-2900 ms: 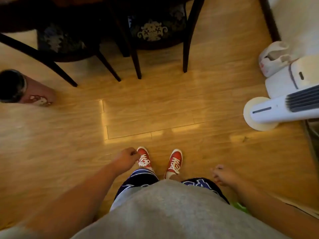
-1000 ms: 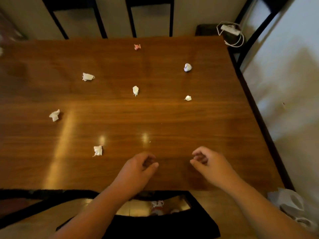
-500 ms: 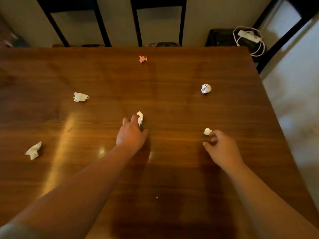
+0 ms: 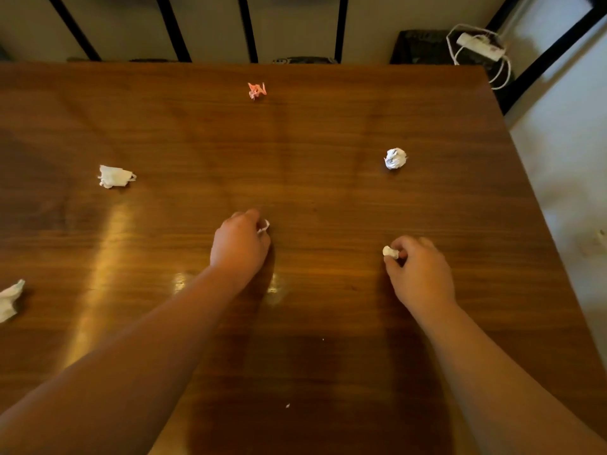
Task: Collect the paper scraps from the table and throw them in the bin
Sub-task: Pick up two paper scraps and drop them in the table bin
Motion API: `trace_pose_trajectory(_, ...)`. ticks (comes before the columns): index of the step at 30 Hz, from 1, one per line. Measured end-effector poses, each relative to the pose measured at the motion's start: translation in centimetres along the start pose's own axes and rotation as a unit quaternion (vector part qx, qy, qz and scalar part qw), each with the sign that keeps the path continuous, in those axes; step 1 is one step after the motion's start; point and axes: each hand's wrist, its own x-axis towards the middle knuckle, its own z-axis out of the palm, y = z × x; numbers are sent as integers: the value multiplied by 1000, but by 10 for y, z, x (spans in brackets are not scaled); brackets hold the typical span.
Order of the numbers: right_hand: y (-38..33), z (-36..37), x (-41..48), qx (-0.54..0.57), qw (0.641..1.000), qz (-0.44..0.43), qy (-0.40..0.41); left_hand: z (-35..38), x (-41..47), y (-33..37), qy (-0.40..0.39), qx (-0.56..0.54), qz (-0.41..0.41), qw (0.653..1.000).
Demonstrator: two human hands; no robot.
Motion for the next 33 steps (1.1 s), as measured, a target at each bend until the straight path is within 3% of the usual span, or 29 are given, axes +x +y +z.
trace_pose_trajectory(3, -2, 3, 0, 15, 1000, -7, 7, 1, -12, 7, -47, -227, -108, 967)
trace_pose_trajectory(4, -3, 5, -1, 19, 1000, -7, 1, 0, -17, 11, -60, -329, -156, 929)
trace_pose_trajectory(6, -8, 7, -3, 38, 999, -4, -18, -2, -26, 21, -96, -536, -242, 803)
trace_pose_trajectory(8, -16, 7, -7, 92, 995, 1, -43, 0, -37, 30, -119, -656, -286, 688)
trace_pose_trajectory(10, -29, 3, -15, 164, 985, -2, -61, 2, -47, 36, -131, -706, -299, 628)
trace_pose_trajectory(13, -55, -5, -31, 228, 972, -34, -54, 6, -57, 45, -156, -749, -306, 566)
trace_pose_trajectory(15, -74, -11, -42, 249, 966, -63, -36, 8, -62, 50, -175, -760, -309, 544)
trace_pose_trajectory(20, -106, -10, -60, 259, 959, -95, -67, 13, -70, 57, -232, -773, -268, 526)
trace_pose_trajectory(27, -105, 1, -48, 224, 963, -152, -10, 16, -64, 55, -231, -769, -321, 502)
trace_pose_trajectory(33, -57, 0, 55, 142, 986, -51, 66, 24, -43, 40, -202, -777, -349, 484)
